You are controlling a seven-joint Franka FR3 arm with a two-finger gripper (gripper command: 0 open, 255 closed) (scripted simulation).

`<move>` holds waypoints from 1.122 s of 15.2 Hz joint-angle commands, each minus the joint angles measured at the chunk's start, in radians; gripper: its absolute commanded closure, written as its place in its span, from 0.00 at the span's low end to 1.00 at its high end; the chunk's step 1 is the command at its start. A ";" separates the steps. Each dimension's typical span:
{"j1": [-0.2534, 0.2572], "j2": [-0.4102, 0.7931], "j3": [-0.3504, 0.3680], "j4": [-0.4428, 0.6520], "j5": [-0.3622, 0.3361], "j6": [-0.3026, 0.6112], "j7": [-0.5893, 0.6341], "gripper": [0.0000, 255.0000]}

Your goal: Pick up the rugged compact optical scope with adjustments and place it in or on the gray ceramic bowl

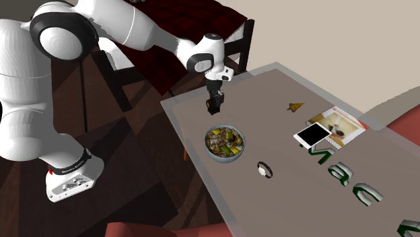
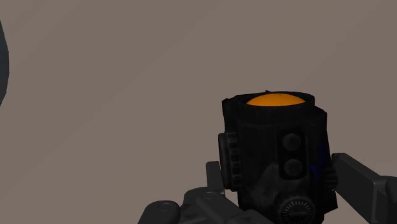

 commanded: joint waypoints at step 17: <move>0.003 -0.108 -0.005 0.086 -0.009 -0.194 0.007 1.00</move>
